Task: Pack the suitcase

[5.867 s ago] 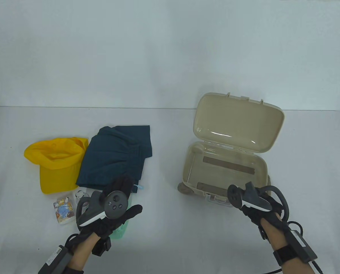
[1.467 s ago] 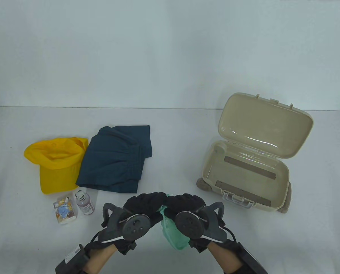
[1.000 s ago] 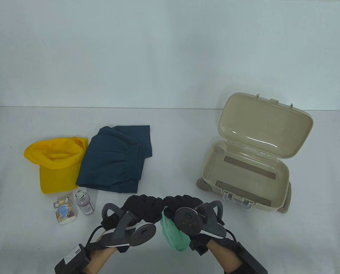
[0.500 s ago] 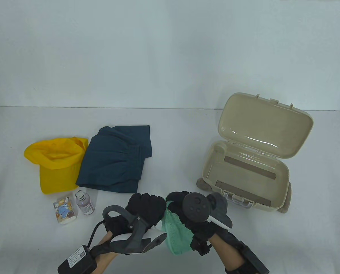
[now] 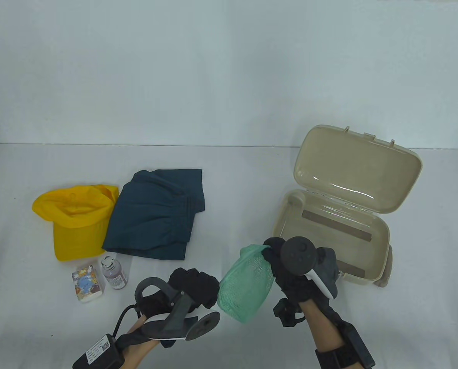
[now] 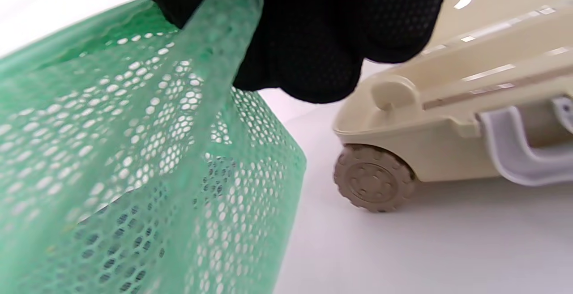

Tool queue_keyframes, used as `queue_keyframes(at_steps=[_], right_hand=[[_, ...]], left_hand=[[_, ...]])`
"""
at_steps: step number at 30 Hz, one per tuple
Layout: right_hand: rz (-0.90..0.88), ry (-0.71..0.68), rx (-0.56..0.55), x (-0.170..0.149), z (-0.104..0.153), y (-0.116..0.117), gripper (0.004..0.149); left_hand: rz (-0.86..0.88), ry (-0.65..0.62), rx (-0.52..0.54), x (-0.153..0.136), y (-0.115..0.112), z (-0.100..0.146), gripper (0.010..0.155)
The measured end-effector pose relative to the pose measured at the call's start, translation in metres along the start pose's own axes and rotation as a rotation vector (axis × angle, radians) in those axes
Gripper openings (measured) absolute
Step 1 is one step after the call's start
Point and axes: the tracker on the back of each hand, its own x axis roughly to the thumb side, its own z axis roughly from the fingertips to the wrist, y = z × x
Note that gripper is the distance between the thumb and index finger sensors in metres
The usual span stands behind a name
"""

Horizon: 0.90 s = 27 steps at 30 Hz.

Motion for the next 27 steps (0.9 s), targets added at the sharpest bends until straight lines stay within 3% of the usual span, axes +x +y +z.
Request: queue_keyframes(at_steps=[6,11,15,17,19,24,27], right_hand=[[-0.113,0.06,0.035,-0.016,-0.008,0.0,0.046],[-0.195,-0.104,0.045,-0.002,0.0,0.001,0.046],[-0.129,-0.234,-0.008,0.02,0.013,0.004,0.046],[-0.102,-0.282,-0.034,0.029,0.019,0.008,0.046],[-0.075,-0.333,-0.05,0.037,0.024,0.011,0.046],[-0.065,-0.395,-0.033,0.05,0.032,0.02,0.046],[-0.078,-0.404,-0.013,0.053,0.033,0.024,0.046]], left_hand=[[0.054,-0.017,-0.039,0.004,-0.001,-0.002,0.042],[0.193,0.073,-0.002,-0.017,0.0,0.001,0.054],[0.355,0.196,0.025,-0.032,-0.003,0.001,0.07],[0.496,0.218,-0.021,-0.038,-0.009,0.0,0.072],[0.64,0.226,-0.082,-0.04,-0.016,-0.003,0.071],[0.663,0.171,-0.174,-0.034,-0.022,-0.008,0.066],[0.716,0.138,-0.191,-0.028,-0.023,-0.01,0.055]])
